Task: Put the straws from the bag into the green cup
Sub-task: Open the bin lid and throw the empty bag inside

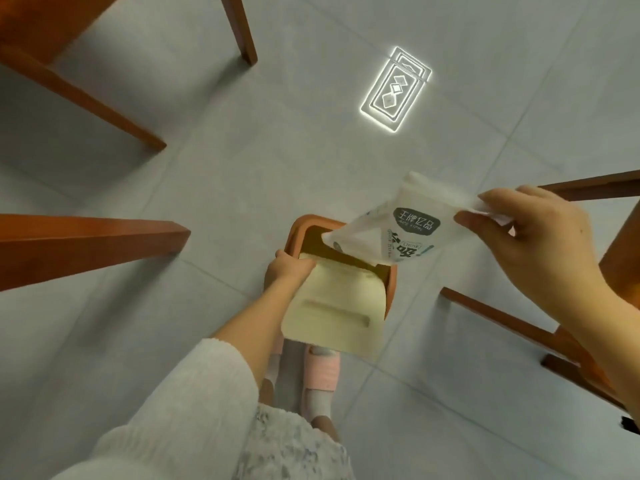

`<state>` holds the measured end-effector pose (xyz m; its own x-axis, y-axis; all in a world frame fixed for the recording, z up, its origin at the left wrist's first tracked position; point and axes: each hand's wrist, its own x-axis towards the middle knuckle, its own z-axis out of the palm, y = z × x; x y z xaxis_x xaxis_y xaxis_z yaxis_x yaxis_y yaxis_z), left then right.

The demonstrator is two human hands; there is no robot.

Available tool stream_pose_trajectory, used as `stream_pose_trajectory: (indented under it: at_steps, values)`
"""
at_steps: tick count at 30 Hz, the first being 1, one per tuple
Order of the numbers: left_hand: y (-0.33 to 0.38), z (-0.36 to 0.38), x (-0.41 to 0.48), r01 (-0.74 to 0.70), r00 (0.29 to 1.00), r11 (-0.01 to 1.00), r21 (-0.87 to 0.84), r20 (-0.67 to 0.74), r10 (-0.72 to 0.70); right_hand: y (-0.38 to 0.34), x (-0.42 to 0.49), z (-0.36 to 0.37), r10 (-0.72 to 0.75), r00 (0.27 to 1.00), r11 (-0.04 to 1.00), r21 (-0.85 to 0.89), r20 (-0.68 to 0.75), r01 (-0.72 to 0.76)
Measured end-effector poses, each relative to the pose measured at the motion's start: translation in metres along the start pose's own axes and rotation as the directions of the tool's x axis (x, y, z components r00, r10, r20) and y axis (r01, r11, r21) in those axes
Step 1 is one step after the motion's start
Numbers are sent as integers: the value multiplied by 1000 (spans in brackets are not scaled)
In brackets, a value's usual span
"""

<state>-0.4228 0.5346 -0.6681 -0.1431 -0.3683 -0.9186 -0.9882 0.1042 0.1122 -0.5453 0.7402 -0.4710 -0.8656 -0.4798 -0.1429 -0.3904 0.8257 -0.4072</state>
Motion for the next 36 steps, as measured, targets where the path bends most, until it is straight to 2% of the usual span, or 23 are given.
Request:
stream_pose_trajectory:
  at_steps: [5, 9, 13, 17, 19, 21, 23, 26, 28, 31, 33, 36]
  values:
    - [-9, 6, 8, -102, 994, 995, 2, -33, 102, -4, 6, 34, -155, 987, 988, -9, 45, 155]
    - [-8, 2, 13, -105, 994, 994, 30, 24, 104, -14, 4, 91, -227, 932, 948, -154, 283, 278]
    - [-11, -5, 20, -111, 987, 991, -75, 111, 119, -16, 4, 162, -89, 807, 878, -337, 583, 340]
    - [-18, -7, 24, -156, 975, 982, -104, 142, 170, -14, 11, 216, 4, 731, 821, -419, 683, 387]
    - [-21, -6, 26, -195, 970, 978, -73, 135, 203, -10, 15, 238, 63, 702, 843, -414, 710, 343]
    - [-23, -4, 29, -226, 965, 973, -46, 126, 230, -8, 19, 256, 127, 703, 900, -379, 700, 215]
    - [-24, -4, 30, -242, 962, 970, -32, 125, 244, -7, 22, 270, 210, 735, 963, -266, 645, -42]
    - [-24, -5, 29, -243, 960, 969, -47, 131, 247, -8, 24, 284, 348, 745, 921, -60, 569, -384]
    - [-25, -7, 26, -241, 955, 967, -78, 159, 250, -6, 23, 285, 387, 658, 863, -2, 646, -505]
    - [-29, -12, 21, -221, 928, 962, -158, 269, 258, -2, 17, 274, 272, 374, 773, 30, 887, -633]
    - [-32, -15, 15, -247, 891, 949, -197, 338, 302, 1, 13, 267, 234, 236, 737, -14, 943, -675]
    - [-33, -18, 11, -275, 860, 934, -228, 377, 345, 1, 12, 262, 274, 56, 652, -143, 960, -744]
